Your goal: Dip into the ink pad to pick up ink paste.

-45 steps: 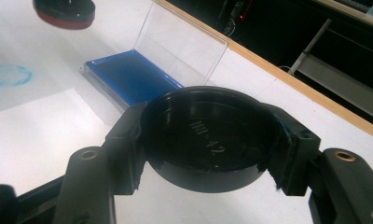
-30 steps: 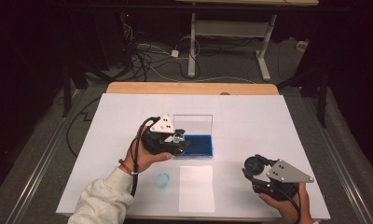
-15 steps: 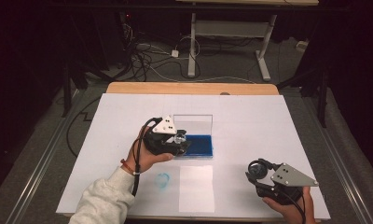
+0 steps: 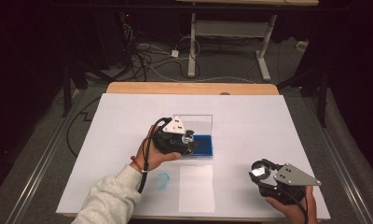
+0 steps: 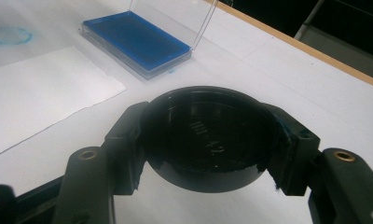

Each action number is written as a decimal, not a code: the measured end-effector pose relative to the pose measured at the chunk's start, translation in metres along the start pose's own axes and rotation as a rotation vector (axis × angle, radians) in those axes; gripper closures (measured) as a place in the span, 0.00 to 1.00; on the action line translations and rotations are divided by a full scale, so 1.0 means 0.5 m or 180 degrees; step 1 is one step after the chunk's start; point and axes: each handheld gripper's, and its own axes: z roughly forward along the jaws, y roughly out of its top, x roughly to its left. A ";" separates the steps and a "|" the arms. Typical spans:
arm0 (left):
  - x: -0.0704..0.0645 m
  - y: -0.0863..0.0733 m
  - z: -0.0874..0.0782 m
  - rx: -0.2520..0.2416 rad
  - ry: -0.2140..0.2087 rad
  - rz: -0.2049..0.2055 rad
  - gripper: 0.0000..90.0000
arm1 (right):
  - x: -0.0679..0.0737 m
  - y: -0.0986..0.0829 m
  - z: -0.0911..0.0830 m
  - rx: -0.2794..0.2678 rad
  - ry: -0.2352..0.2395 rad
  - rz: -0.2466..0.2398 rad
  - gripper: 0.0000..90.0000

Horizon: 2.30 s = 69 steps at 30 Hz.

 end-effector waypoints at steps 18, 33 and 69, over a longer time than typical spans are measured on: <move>0.062 -0.003 0.073 0.0143 0.0034 0.0008 0.61 | 0.006 -0.006 0.015 0.0079 0.0074 -0.0081 0.43; 0.072 -0.049 0.094 0.0216 0.0120 -0.0140 0.61 | 0.010 -0.009 0.017 0.0134 0.0099 -0.0103 0.43; 0.068 -0.065 0.088 0.0297 0.0158 -0.0327 0.61 | 0.016 -0.012 0.023 0.0190 0.0081 -0.0102 0.42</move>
